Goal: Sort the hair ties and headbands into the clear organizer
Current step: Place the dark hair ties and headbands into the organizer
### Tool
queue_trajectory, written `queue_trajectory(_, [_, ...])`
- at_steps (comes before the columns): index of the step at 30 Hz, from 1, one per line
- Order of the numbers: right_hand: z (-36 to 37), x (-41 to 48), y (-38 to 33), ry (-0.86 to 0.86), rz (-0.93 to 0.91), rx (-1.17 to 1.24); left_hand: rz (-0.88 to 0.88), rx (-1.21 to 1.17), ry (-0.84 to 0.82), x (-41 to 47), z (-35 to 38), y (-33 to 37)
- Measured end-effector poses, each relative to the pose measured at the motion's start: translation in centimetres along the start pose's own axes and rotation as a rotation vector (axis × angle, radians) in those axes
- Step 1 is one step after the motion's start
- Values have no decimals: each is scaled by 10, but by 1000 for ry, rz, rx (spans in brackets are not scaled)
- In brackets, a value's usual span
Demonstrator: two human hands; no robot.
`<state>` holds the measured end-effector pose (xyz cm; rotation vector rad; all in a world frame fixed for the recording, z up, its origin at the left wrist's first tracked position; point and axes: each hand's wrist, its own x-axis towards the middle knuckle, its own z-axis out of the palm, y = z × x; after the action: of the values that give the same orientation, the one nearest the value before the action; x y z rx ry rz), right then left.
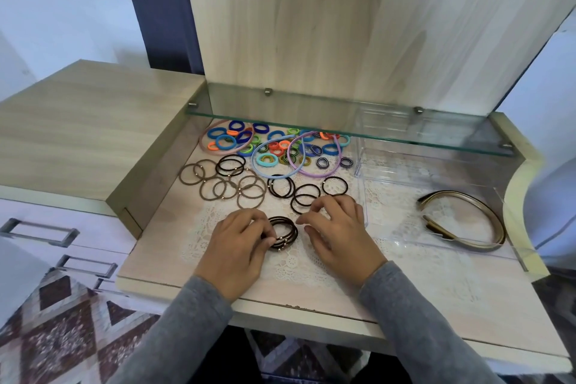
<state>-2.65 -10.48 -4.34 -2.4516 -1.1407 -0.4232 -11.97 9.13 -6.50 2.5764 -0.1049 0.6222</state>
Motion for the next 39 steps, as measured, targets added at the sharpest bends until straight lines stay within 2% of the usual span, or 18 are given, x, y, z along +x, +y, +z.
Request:
queue_trajectory(11, [-8,4,-4,-36,12,52,4,-102,19,3,-1,-10])
queue_trajectory(16, [-12,8,-7,-141,-63,26,-99,17,83,13,-7,-19])
queue_trajectory(21, [-9,14,-12,-203,-129,-90,-368,224,-112,30,-9,-15])
queue_trajectory(27, [-8,19,-15,-177,-176,-85,-472,275,-223,32,1,-17])
queue_trajectory(35, [-2,16,-14,-72,-266,-108,-457,308,-205,31,1,-17])
queue_trajectory(39, [3,13,-12,-48,-195,1,-340,346,-28,27,0,-14])
